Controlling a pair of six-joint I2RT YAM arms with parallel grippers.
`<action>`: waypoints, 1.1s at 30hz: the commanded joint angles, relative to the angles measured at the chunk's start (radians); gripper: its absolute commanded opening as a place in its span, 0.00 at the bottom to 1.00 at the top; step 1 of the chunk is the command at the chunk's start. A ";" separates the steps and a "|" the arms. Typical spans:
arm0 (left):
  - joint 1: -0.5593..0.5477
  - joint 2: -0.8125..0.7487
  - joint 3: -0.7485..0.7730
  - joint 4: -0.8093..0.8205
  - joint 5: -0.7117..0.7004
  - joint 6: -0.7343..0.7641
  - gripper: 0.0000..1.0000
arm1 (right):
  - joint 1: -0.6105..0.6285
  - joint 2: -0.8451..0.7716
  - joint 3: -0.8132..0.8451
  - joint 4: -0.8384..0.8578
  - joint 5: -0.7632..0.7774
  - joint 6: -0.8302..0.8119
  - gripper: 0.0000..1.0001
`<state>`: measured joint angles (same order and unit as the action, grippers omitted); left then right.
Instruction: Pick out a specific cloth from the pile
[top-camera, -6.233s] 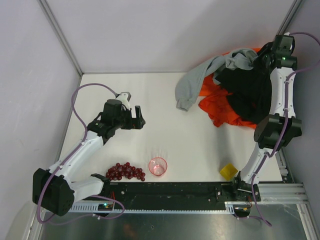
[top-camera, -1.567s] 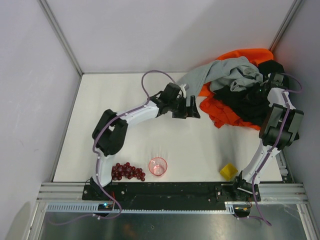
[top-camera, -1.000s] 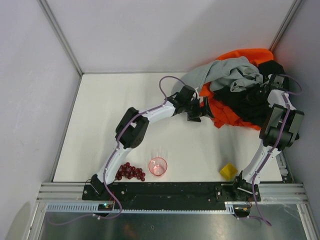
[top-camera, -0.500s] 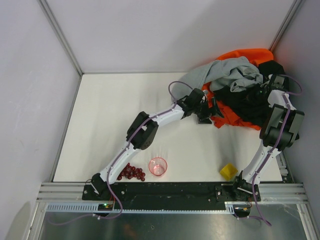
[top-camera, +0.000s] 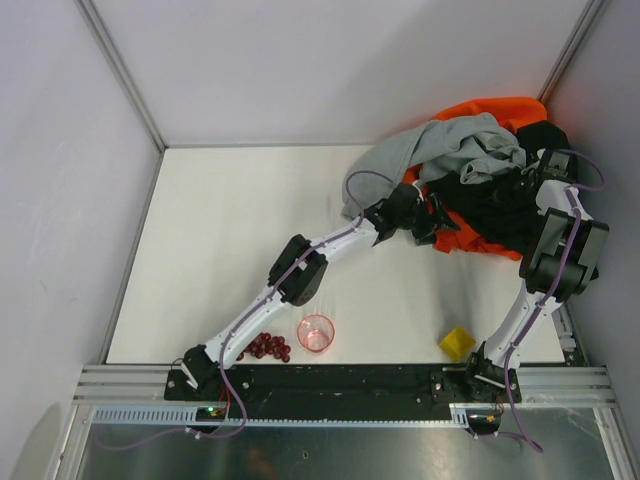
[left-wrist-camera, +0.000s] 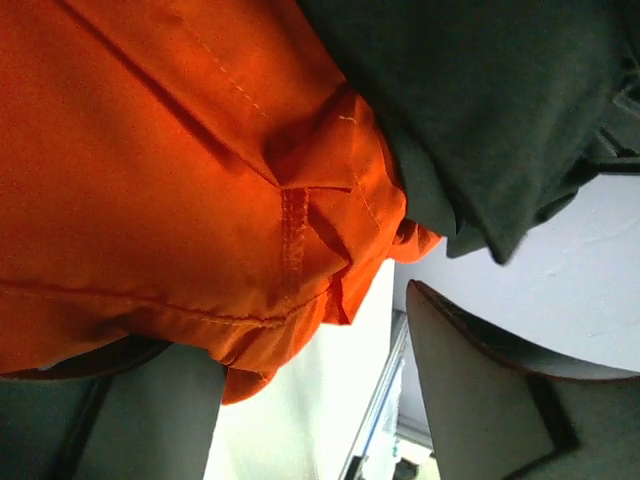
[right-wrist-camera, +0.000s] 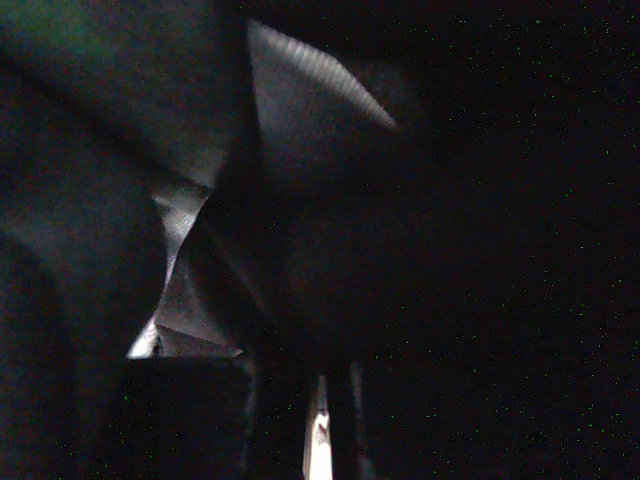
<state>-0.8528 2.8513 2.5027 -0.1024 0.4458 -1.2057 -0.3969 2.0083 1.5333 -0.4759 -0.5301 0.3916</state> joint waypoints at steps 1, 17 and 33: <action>-0.011 0.057 0.016 0.066 -0.072 -0.034 0.69 | -0.019 0.032 -0.036 -0.052 0.052 0.016 0.00; -0.016 -0.011 -0.066 0.291 -0.041 0.059 0.03 | -0.006 0.025 -0.033 -0.063 0.057 0.005 0.00; 0.041 -0.314 -0.409 0.325 0.093 0.246 0.01 | -0.003 -0.008 -0.032 -0.070 0.035 -0.004 0.00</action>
<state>-0.8177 2.6972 2.1479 0.2211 0.4801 -1.0611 -0.3958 2.0060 1.5314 -0.4755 -0.5335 0.3882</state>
